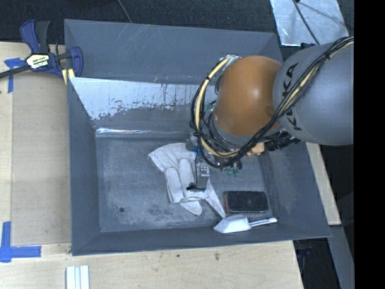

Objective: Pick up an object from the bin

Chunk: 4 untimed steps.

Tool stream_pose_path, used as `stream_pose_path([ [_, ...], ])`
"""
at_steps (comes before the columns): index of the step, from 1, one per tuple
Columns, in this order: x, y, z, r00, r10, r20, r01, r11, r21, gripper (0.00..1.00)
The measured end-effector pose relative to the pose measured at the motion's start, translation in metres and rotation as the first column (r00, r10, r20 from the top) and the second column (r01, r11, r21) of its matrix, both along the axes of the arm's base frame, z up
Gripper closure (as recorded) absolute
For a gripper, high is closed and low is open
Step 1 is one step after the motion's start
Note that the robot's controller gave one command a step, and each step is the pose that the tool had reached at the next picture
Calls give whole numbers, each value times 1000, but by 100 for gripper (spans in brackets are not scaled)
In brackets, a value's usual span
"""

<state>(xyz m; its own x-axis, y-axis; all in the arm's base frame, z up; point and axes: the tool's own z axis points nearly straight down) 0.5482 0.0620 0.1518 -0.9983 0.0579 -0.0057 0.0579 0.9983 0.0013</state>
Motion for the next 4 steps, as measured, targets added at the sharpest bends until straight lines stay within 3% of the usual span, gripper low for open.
stream_pose_path([
  [1,-6,-21,-53,985,-175,3,175,985,1,0],
  [2,31,-12,-77,998,-54,7,54,999,0,100],
  [3,31,-12,-77,998,-55,7,55,999,0,100],
  [4,3,-36,81,998,-61,1,61,998,-1,100],
])
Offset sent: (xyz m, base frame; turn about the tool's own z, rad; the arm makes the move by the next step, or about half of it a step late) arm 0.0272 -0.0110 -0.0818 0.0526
